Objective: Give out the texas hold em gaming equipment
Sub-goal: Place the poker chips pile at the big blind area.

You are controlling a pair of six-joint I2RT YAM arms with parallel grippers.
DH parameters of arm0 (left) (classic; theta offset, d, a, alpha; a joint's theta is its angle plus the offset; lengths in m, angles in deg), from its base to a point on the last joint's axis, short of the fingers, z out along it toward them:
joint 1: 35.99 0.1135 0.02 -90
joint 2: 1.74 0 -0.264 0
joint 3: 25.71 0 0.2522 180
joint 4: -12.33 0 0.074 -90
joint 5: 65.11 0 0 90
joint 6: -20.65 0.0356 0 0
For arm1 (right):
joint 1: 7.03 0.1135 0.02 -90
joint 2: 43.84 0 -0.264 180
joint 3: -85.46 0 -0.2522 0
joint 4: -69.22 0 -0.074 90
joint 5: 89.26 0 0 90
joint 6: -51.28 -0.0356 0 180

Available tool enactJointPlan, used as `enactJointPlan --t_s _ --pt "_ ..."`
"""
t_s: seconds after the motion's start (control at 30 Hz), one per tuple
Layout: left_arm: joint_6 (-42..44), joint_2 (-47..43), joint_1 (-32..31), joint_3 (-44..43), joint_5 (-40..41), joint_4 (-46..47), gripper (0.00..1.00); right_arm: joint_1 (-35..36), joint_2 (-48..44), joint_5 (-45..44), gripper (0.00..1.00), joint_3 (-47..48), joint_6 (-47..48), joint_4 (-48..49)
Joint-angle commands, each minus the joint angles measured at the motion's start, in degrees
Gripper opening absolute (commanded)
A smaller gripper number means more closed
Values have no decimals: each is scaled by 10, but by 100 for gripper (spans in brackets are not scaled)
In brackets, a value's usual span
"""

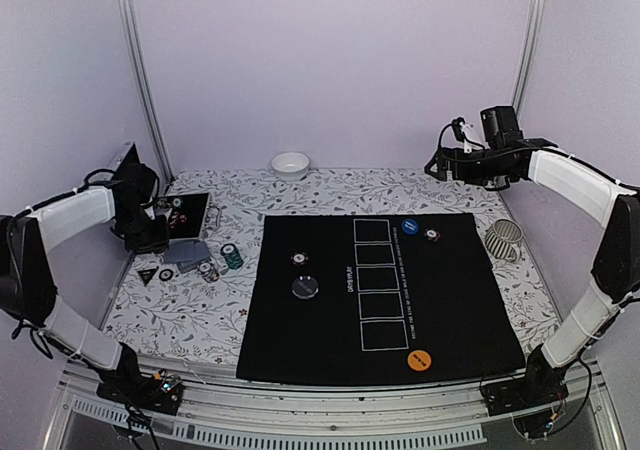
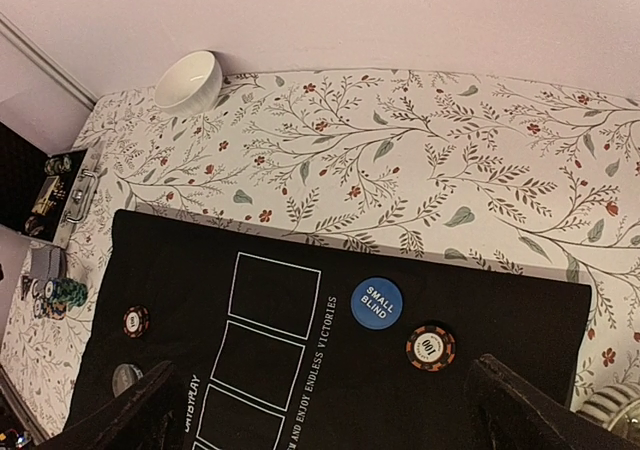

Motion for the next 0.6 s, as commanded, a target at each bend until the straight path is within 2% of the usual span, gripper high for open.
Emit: enactJointPlan --t_s 0.0,0.1,0.23,0.4,0.57 --pt "-9 -42 -68 -58 26 -70 0 0 -24 29 99 -1 -6 -2" --pt "-14 -50 -165 -124 18 -102 0 -2 -31 46 99 -1 -8 -2" --pt "0 -1 -357 -245 21 -123 0 -24 -46 71 99 -13 -14 -1" --pt "50 160 -542 -420 14 -152 0 -52 -76 70 99 -38 -23 -2" --pt "121 380 -642 -644 -60 -156 0 -60 -99 56 99 -53 -21 -5"
